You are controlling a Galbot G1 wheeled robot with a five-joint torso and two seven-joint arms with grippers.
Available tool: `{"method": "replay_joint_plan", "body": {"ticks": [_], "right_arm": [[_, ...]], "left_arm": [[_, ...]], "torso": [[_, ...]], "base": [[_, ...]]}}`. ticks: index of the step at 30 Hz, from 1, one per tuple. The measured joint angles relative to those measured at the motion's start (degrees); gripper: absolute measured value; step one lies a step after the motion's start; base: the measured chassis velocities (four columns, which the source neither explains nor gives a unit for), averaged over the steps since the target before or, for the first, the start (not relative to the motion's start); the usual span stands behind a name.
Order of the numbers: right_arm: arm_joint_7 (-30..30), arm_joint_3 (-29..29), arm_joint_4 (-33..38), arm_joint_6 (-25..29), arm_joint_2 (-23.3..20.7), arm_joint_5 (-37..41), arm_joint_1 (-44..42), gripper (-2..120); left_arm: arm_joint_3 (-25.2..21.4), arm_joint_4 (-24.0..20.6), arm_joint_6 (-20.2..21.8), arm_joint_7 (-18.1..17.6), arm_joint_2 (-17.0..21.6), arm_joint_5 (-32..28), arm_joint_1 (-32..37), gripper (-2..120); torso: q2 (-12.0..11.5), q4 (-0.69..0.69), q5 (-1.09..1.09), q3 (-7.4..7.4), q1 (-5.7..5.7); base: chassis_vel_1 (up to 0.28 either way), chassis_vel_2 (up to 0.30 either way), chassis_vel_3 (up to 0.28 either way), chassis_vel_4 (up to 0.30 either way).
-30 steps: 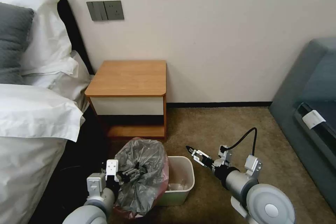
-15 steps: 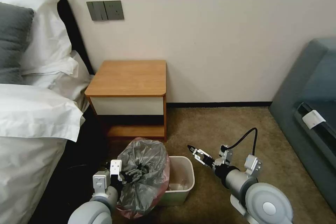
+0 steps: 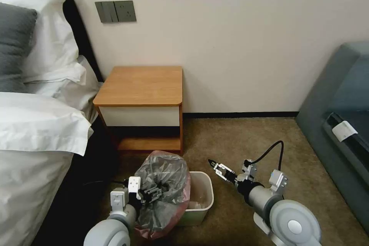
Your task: Pick up the garbage bag from the table and place it over the trash can.
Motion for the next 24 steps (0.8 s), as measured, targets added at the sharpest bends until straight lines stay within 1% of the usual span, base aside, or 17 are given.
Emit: {"method": "replay_joint_plan", "body": {"ticks": [2, 5, 6, 7, 9, 10, 11, 15, 16, 17, 18, 19, 20, 21, 22, 24], "right_arm": [[0.0, 0.1, 0.0, 0.0, 0.0, 0.0, 0.0, 100], [-0.1, 0.2, -0.1, 0.1, -0.1, 0.0, -0.1, 100], [-0.1, 0.2, -0.2, 0.1, -0.1, 0.0, -0.1, 100], [-0.1, 0.2, -0.2, 0.1, -0.1, 0.0, -0.1, 100], [-0.1, 0.3, -0.4, 0.1, -0.1, 0.0, -0.1, 100], [-0.1, 0.3, -0.5, 0.1, -0.1, 0.0, -0.1, 100], [-0.1, 0.3, -0.5, 0.1, -0.1, 0.0, -0.1, 100], [-0.2, 0.3, -0.6, 0.2, -0.1, -0.5, -0.1, 100], [-0.2, 0.3, -0.6, 0.2, -0.1, -0.5, -0.1, 100], [-0.3, 0.3, -0.6, 0.2, 0.0, -0.6, -0.1, 100], [-0.3, 0.3, -0.6, 0.2, 0.0, -0.6, -0.1, 100], [-0.3, 0.3, -0.2, 0.2, 0.1, -0.7, -0.1, 100], [-0.3, 0.3, 0.1, 0.2, 0.1, -0.8, -0.1, 100], [-0.3, 0.3, 0.1, 0.2, 0.1, -0.8, -0.1, 100], [-0.3, 0.2, 0.4, 0.2, 0.1, -1.1, 0.0, 100], [-0.3, 0.0, 1.2, 0.2, 0.2, -1.6, -0.1, 100]], "left_arm": [[0.1, 0.2, 0.1, -0.1, -0.1, 0.0, -0.2, 95], [0.4, 0.4, 0.5, -0.7, -0.3, 0.0, -0.5, 89], [0.6, 0.5, 0.6, -0.9, -0.5, 0.0, -0.5, 85], [0.6, 0.5, 0.6, -0.9, -0.5, 0.0, -0.5, 85], [0.7, 0.7, 0.8, -1.2, -0.6, 0.0, -0.5, 77], [0.7, 0.9, 0.9, -1.4, -0.7, 0.0, -0.5, 71], [0.7, 0.9, 0.9, -1.4, -0.7, 0.0, -0.5, 71], [0.7, 1.3, 0.5, -2.0, -0.9, -0.7, -0.5, 54], [0.7, 1.3, 0.5, -2.0, -0.9, -0.7, -0.5, 54], [0.7, 1.5, 0.3, -2.2, -0.9, -1.0, -0.7, 48], [0.7, 1.5, 0.3, -2.2, -0.9, -1.0, -0.7, 48], [0.7, 1.7, -0.4, -2.5, -0.9, -2.1, -1.0, 38], [0.6, 1.8, -0.8, -2.5, -0.9, -2.6, -1.1, 35], [0.6, 1.8, -0.8, -2.5, -0.9, -2.6, -1.1, 35], [0.6, 1.9, -1.4, -2.5, -0.9, -3.3, -1.3, 28], [0.4, 2.2, -3.3, -2.4, -0.9, -5.0, -1.6, 20]], "torso": [[0.0, 0.00, 0.00, 0.00, 0.00], [0.0, 0.00, 0.00, 0.00, 0.00], [0.0, 0.00, 0.00, 0.00, 0.00], [0.0, 0.00, 0.00, 0.00, 0.00], [0.0, 0.00, 0.00, 0.00, 0.00], [0.0, 0.00, 0.00, 0.00, 0.00], [0.0, 0.00, 0.00, 0.00, 0.00], [0.0, 0.00, 0.01, 0.00, 0.00], [0.0, 0.00, 0.01, 0.00, 0.00], [0.0, 0.01, 0.01, 0.00, 0.00], [0.0, 0.01, 0.01, 0.00, 0.00], [0.0, 0.00, 0.01, 0.00, 0.00], [0.0, 0.00, 0.00, 0.00, 0.00], [0.0, 0.00, 0.00, 0.00, 0.00], [0.0, 0.00, -0.01, 0.00, 0.00], [0.0, 0.00, -0.02, 0.00, 0.00]], "base": [[0.000, 0.000, 0.000, 0.000], [0.000, 0.000, 0.000, 0.000], [0.000, 0.000, 0.000, 0.000], [0.000, 0.000, 0.000, 0.000], [0.000, 0.000, 0.000, 0.000], [0.000, 0.000, 0.000, 0.000], [0.000, 0.000, 0.000, 0.000], [0.000, 0.000, 0.000, 0.000], [0.000, 0.000, 0.000, 0.000], [0.000, 0.000, 0.000, 0.000], [0.000, 0.000, 0.000, 0.000], [0.000, 0.000, 0.000, 0.000], [0.000, 0.000, 0.000, 0.000], [0.000, 0.000, 0.000, 0.000], [0.000, 0.000, 0.000, 0.000], [0.000, 0.000, 0.000, 0.000]]}}
